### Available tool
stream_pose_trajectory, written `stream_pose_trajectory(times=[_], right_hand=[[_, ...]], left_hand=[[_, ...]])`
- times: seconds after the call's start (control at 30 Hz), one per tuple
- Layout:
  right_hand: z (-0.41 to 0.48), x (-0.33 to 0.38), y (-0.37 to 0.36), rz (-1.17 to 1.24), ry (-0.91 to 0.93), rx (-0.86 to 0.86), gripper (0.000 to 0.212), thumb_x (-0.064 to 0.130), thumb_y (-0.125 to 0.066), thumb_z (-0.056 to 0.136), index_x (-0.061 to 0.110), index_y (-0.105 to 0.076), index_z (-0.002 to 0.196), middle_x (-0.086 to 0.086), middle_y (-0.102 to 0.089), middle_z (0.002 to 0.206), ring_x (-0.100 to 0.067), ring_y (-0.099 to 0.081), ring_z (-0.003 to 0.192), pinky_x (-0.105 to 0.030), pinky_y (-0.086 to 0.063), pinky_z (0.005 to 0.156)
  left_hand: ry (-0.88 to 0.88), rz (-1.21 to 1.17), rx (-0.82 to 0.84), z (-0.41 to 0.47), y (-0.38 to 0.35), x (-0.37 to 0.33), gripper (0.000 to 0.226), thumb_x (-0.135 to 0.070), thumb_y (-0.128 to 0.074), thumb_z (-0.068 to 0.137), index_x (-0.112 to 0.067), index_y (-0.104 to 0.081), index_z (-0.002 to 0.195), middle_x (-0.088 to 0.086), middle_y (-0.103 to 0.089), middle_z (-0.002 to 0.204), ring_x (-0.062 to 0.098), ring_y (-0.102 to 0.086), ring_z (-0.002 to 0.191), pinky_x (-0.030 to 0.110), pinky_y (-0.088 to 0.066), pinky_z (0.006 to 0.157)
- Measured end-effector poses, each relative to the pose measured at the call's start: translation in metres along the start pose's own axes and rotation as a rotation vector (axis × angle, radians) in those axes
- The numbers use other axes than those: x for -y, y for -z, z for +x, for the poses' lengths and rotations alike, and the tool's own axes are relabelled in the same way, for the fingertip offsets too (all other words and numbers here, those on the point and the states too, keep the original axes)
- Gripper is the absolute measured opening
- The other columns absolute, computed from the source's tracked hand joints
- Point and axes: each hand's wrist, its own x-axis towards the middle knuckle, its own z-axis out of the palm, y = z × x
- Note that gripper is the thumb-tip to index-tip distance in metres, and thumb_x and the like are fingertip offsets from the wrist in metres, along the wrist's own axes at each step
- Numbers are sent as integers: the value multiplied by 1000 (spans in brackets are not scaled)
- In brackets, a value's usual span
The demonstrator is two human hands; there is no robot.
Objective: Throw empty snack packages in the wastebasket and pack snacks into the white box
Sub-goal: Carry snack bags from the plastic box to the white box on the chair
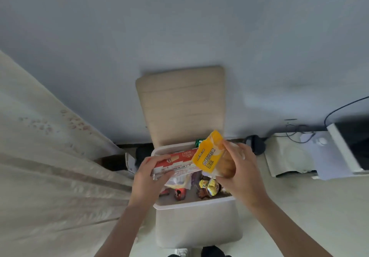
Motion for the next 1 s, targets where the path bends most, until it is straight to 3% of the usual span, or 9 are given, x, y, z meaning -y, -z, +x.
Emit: stream_pose_trajectory(times=[0.17, 0.23, 0.37, 0.47, 0.53, 0.7, 0.83, 0.93, 1.0], right_hand=[[-9, 27, 60, 8, -34, -122, 100, 46, -82, 54, 42, -40, 144, 8, -44, 129, -12, -43, 120, -38, -48, 101], [-20, 35, 80, 31, -60, -199, 98, 41, -87, 56, 44, -42, 143, 13, -41, 126, -9, -45, 118, -37, -48, 102], [-53, 48, 112, 61, -114, -364, 100, 39, -94, 57, 50, -42, 141, 23, -38, 123, -3, -49, 117, -29, -50, 97], [-87, 58, 129, 87, -182, -451, 98, 43, -94, 58, 64, -36, 133, 33, -33, 123, 1, -51, 115, -11, -45, 89], [-113, 62, 139, 102, -244, -506, 96, 45, -93, 58, 61, -36, 134, 26, -36, 122, 5, -51, 114, -3, -42, 83], [-184, 58, 164, 101, -423, -600, 98, 36, -95, 61, 49, -40, 141, 20, -39, 122, 1, -53, 113, 0, -45, 77], [-245, 48, 192, 84, -554, -725, 98, 30, -95, 62, 38, -45, 146, 10, -42, 124, -2, -54, 111, 2, -43, 77], [-293, 38, 219, 59, -656, -832, 97, 32, -94, 62, 39, -46, 145, 9, -43, 124, -4, -55, 110, -1, -45, 74], [-326, 30, 237, 51, -727, -898, 96, 34, -93, 63, 41, -45, 145, 8, -43, 125, -8, -55, 110, -5, -44, 71]], left_hand=[[-115, -75, 29, 3, 6, -47, 51, -12, -85, 81, -46, -67, 114, -21, -63, 114, -1, -63, 105, 18, -56, 85], [-162, -106, 61, 2, 7, -62, 51, -9, -84, 81, -43, -67, 115, -18, -65, 114, 0, -64, 105, 19, -56, 85], [-238, -112, 140, 0, 6, -89, 51, -12, -84, 82, -46, -66, 116, -22, -63, 113, 2, -64, 106, 25, -59, 86], [-301, -141, 223, -6, 0, -109, 51, -10, -83, 82, -46, -67, 114, -20, -63, 113, 1, -63, 106, 22, -59, 85], [-355, -160, 286, -11, -8, -122, 51, -8, -83, 81, -43, -68, 115, -16, -64, 113, 4, -63, 105, 21, -58, 84], [-452, -186, 433, -31, -44, -158, 50, -3, -84, 79, -34, -69, 115, -11, -65, 111, 0, -63, 101, 11, -54, 78], [-541, -190, 556, -62, -86, -191, 47, -4, -82, 81, -30, -68, 117, -6, -65, 112, -1, -65, 98, 11, -55, 70], [-596, -203, 677, -94, -121, -216, 44, -2, -81, 83, -27, -67, 117, -2, -65, 110, 0, -67, 91, 16, -58, 62], [-660, -190, 736, -115, -146, -231, 45, -8, -82, 82, -30, -67, 118, -5, -65, 112, -1, -65, 97, 15, -57, 65]])
